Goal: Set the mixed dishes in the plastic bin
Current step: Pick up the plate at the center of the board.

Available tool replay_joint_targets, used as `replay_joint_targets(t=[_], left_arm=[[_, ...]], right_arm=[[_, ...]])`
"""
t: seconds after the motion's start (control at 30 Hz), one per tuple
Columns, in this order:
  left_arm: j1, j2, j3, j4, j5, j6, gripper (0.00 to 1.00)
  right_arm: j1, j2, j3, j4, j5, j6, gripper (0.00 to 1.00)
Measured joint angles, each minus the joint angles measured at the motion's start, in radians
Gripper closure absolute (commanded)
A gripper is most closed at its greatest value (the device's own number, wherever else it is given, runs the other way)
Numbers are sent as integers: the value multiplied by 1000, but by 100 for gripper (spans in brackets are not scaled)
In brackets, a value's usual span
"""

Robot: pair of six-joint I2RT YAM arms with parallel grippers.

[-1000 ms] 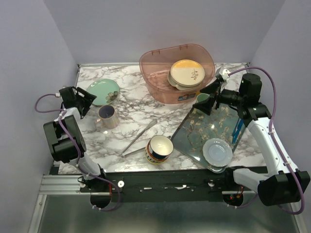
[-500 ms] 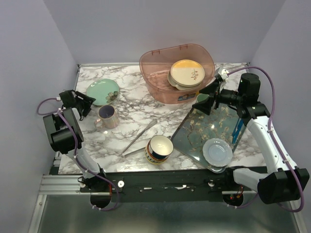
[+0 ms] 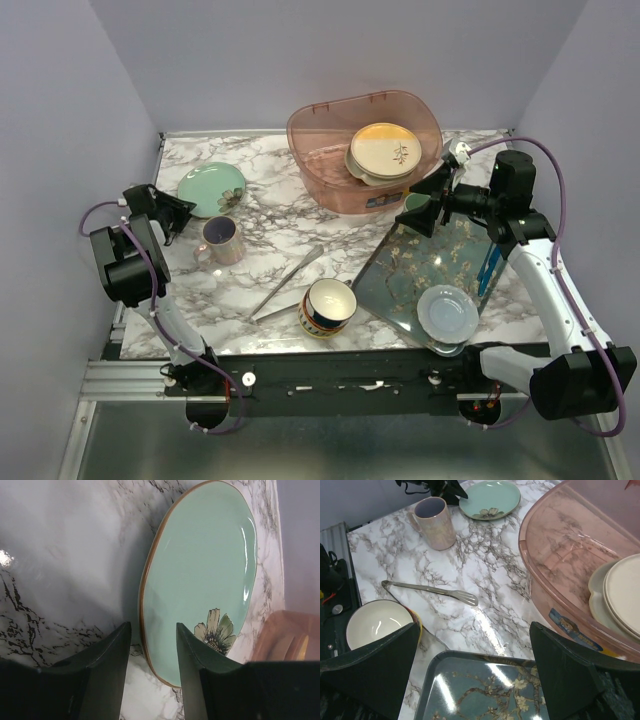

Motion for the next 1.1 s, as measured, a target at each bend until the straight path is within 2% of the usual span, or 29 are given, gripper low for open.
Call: replay_joint_targets(t=[0.27,0.37,0.5,0.57,0.8,1.1], left_arm=[[1,29,21,1,13,-1,64],[0,39,33,0,21,0,73],[3,50,43,-10,27,5,94],[5,53,45,-6,39,-3,100],[11,43,51,27,92,-27,100],[23,-57,26,29,141,-88,100]], right_arm=[[0,0,0,0,0,0,0],[0,0,0,0,-2,0,0],[0,0,0,0,-6,0,0],[0,0,0,0,-7,0,0],[-2,0,0,0,-8,0,0],[-2,0,0,0,-14,0,0]])
